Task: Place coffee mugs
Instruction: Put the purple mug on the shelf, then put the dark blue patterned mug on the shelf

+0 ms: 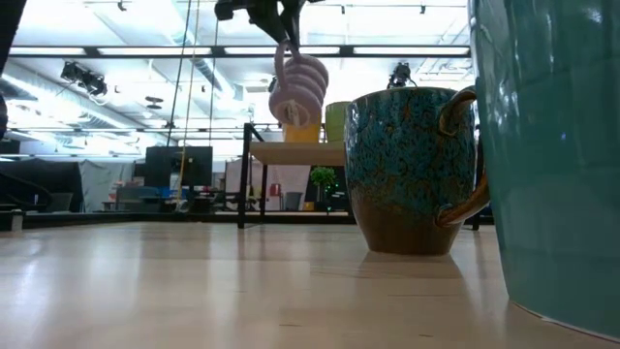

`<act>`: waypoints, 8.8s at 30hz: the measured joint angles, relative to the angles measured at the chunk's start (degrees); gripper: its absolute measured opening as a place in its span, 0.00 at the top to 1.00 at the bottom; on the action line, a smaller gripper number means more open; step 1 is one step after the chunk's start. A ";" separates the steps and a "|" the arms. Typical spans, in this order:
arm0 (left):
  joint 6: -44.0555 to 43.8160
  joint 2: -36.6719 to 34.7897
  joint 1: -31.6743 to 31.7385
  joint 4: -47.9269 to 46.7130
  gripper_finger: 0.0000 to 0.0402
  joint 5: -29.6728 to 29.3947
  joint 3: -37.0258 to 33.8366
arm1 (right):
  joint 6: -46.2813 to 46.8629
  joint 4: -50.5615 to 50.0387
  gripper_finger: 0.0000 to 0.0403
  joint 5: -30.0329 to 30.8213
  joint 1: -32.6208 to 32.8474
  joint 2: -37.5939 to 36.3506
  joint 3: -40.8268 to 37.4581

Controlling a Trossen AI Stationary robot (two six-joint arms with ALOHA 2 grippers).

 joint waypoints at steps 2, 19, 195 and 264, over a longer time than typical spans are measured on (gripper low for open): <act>-0.06 0.33 0.19 -0.10 0.85 -1.10 0.00 | 0.01 0.16 0.63 -0.01 0.00 0.00 0.00; 0.41 3.64 3.08 0.27 0.85 -2.07 0.02 | 0.87 0.81 0.63 -0.23 0.00 0.02 0.00; 33.19 -48.59 -5.56 20.66 0.67 40.04 -46.88 | -8.84 17.87 0.58 -28.53 -8.70 29.58 -7.93; 32.07 -54.74 -5.34 16.00 0.67 29.25 -46.82 | -7.88 19.61 0.88 -27.65 -17.37 29.39 -20.28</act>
